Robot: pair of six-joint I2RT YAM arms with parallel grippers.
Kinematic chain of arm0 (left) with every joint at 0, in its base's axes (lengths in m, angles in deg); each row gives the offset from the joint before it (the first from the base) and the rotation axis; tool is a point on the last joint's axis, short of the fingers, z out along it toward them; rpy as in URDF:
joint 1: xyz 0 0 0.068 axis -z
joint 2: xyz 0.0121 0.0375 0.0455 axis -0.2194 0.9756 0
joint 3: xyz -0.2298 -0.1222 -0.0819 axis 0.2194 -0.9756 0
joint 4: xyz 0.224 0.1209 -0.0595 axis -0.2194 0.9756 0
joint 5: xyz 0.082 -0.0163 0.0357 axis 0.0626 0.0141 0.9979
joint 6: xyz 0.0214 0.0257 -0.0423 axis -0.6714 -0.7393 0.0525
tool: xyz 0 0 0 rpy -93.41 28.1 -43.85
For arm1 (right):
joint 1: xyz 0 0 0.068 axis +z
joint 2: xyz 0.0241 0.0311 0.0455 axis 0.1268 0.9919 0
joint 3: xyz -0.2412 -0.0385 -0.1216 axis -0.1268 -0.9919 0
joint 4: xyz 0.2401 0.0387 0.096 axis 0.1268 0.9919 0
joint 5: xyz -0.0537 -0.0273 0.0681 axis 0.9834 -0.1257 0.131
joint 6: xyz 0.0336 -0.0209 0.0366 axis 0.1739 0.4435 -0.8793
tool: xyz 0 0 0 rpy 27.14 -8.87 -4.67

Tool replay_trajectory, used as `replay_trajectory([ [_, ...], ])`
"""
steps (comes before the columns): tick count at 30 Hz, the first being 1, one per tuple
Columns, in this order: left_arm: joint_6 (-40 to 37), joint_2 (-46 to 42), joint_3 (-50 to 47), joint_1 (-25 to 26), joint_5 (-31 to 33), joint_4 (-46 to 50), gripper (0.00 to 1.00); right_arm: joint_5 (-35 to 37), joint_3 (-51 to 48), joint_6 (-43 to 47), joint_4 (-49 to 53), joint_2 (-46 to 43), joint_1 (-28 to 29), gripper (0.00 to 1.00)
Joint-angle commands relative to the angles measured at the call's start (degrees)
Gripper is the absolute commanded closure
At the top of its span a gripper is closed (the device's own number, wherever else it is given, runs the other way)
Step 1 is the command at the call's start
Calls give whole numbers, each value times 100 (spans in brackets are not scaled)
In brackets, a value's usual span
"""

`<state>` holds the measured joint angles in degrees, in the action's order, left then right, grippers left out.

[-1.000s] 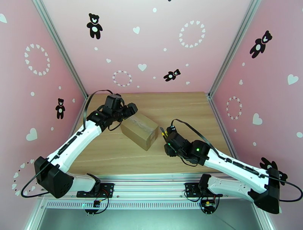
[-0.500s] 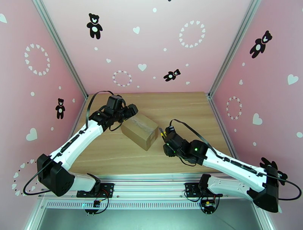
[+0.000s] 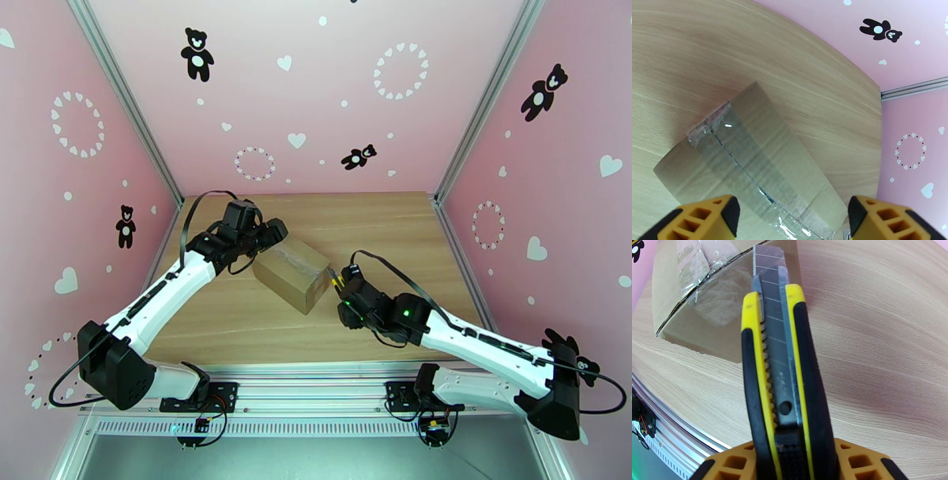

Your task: Unpack the express box

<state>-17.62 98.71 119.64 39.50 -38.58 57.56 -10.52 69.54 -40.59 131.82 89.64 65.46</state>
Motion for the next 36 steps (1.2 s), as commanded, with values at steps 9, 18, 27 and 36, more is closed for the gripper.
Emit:
replay_trajectory([
  [9,66,-48,-31,19,118,-68,22,54,-43,8,-153,133,39,100],
  [18,63,-77,-31,30,127,-51,22,83,-41,-2,-102,120,48,100],
  [27,71,-77,-27,31,128,-42,22,268,-16,-40,31,115,188,100],
  [36,84,-95,-23,27,110,-36,22,451,-16,-137,208,58,190,100],
])
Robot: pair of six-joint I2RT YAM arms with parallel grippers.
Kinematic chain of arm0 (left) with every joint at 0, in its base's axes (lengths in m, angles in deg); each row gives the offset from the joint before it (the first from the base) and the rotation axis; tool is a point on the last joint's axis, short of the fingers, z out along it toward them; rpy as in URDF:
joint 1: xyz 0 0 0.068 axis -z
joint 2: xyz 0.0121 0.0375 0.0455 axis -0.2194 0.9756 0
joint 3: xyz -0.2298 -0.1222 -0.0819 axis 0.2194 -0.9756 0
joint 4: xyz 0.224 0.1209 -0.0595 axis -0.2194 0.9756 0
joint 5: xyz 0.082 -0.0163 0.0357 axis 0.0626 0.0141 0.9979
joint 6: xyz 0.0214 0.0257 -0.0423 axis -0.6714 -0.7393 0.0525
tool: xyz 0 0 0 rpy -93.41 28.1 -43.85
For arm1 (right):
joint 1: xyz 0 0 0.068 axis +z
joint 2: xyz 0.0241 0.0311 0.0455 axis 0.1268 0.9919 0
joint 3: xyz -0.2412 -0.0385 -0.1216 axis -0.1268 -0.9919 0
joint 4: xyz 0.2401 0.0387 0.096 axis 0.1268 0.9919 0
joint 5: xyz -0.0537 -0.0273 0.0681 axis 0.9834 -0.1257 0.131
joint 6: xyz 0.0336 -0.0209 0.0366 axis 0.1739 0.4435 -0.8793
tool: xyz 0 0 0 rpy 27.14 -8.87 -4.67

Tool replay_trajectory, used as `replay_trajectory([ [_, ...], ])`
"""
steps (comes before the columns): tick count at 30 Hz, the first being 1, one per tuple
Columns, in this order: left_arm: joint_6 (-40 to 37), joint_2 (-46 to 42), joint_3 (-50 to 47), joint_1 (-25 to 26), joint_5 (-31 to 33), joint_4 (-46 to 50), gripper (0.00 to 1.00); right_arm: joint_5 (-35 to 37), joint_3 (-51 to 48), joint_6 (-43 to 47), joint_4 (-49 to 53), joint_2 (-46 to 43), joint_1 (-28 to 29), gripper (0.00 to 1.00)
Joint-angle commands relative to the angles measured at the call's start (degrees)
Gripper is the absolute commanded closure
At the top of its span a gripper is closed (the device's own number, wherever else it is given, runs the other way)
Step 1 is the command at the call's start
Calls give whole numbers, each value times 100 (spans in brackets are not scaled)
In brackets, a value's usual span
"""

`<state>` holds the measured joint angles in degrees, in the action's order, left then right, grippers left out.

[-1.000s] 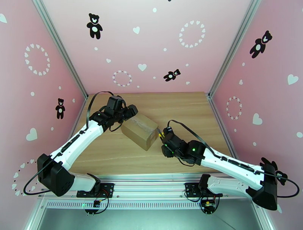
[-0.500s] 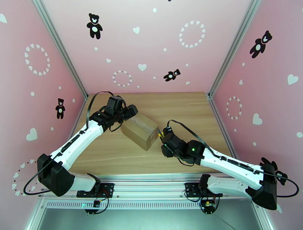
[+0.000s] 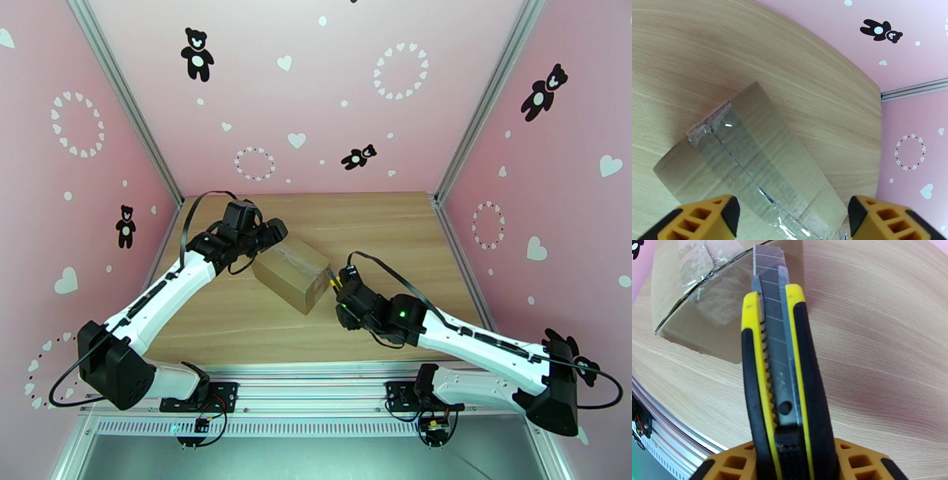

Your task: Unpack the express box

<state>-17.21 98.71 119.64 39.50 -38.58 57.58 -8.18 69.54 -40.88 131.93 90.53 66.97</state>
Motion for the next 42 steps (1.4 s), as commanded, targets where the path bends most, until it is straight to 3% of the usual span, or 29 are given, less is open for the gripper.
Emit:
replay_trajectory([
  [1,40,-99,-23,31,110,-33,22,233,-21,-112,208,-50,44,100],
  [26,48,-104,-29,32,108,-37,22,246,240,99,47,298,46,100],
  [42,80,-94,-68,33,110,-82,22,376,226,2,125,56,46,100],
])
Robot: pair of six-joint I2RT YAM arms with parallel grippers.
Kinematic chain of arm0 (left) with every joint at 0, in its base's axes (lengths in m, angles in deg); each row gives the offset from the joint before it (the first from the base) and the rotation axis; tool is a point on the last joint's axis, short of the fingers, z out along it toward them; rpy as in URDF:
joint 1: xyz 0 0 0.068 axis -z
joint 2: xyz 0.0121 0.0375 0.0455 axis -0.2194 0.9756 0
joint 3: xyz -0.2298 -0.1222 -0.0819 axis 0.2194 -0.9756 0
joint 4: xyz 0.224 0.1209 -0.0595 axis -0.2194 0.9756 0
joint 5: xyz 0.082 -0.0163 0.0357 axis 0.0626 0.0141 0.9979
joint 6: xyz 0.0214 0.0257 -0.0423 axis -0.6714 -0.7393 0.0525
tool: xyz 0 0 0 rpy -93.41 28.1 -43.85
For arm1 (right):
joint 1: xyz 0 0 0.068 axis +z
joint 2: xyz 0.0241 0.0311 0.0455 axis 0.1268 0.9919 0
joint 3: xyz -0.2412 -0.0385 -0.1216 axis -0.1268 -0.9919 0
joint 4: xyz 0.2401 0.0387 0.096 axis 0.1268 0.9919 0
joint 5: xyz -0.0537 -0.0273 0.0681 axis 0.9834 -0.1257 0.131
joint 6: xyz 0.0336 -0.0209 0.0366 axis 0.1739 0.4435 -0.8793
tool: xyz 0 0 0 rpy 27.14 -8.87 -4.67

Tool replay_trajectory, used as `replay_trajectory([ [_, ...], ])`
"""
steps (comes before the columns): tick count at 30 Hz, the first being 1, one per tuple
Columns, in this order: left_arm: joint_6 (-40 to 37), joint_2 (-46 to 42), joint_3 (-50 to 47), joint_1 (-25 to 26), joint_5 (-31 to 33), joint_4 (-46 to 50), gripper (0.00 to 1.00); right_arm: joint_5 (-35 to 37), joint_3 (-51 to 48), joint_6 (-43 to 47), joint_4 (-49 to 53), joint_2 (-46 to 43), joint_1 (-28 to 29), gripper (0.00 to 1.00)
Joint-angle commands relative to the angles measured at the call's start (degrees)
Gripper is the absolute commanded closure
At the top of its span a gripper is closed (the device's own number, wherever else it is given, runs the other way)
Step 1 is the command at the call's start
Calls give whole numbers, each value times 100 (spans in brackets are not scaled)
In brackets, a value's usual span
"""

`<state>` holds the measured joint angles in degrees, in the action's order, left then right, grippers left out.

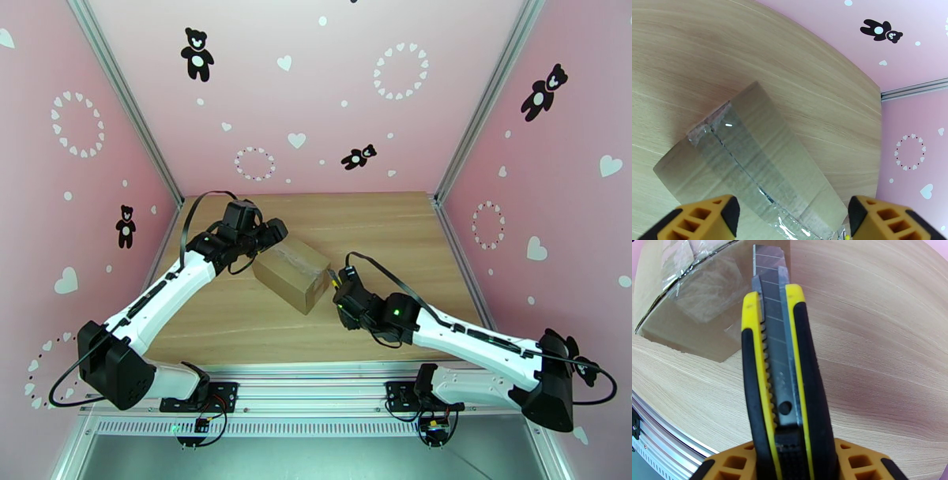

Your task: Unpack the express box

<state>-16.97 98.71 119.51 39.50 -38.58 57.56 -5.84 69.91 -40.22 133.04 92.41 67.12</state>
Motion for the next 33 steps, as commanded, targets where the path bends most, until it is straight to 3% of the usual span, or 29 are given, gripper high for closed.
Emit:
replay_trajectory([
  [1,62,-100,-57,32,109,-79,21,144,191,-56,2,-127,28,100],
  [33,92,-119,-92,25,92,-106,22,91,295,33,-114,23,33,100],
])
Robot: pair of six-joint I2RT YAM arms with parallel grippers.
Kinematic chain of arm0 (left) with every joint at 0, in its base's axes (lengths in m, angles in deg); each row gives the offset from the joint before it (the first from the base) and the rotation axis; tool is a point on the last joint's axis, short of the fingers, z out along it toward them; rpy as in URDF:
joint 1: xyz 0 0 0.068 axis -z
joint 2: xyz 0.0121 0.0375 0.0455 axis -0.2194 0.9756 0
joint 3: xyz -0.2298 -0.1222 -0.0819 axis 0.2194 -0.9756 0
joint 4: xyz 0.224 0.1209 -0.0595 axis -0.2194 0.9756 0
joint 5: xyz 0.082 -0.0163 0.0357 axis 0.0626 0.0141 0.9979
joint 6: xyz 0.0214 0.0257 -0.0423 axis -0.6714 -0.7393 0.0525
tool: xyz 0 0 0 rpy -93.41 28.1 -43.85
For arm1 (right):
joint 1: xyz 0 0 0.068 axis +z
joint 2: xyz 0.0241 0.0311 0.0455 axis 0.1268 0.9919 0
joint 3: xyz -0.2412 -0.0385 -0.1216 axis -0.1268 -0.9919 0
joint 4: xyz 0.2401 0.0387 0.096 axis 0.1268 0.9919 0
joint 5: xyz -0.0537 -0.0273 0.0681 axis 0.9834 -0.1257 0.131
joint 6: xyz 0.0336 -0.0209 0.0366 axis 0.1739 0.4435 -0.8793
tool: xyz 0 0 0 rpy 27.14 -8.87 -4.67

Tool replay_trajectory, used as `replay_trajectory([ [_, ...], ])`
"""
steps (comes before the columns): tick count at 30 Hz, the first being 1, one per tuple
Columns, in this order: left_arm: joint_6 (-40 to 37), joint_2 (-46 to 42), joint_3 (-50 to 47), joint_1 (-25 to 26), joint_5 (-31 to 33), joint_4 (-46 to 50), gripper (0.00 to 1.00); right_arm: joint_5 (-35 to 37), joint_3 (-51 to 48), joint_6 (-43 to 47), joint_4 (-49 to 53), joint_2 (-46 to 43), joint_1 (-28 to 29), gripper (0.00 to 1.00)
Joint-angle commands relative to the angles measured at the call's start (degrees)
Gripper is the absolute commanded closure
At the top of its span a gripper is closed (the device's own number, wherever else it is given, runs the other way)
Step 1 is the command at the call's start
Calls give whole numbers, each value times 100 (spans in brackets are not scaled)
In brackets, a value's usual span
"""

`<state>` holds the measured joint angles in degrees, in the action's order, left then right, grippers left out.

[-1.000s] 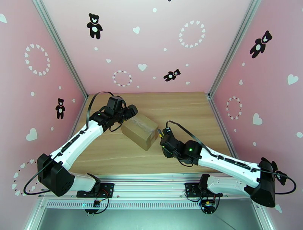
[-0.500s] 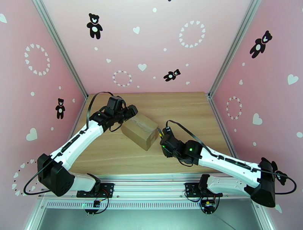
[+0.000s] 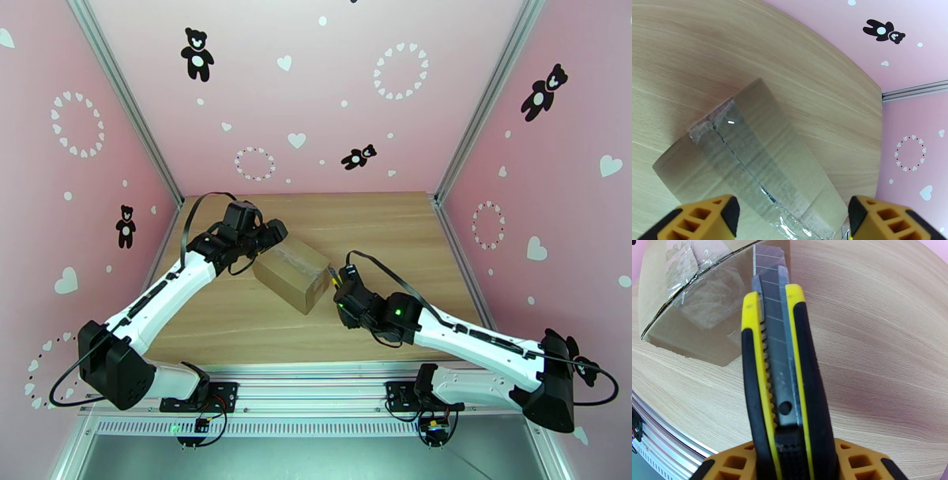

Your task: Unpack the express box

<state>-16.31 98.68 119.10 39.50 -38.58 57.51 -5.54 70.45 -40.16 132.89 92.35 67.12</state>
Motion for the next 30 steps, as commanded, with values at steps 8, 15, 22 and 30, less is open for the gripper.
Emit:
replay_trajectory([
  [8,26,-102,-23,25,83,-102,21,60,242,27,-99,29,31,100],
  [15,17,-80,0,25,74,-97,22,52,242,22,-102,81,34,100],
  [22,22,-56,26,28,57,-87,22,113,241,-20,-57,116,107,100],
  [30,29,-80,11,27,61,-81,22,166,306,-41,-5,151,187,100],
])
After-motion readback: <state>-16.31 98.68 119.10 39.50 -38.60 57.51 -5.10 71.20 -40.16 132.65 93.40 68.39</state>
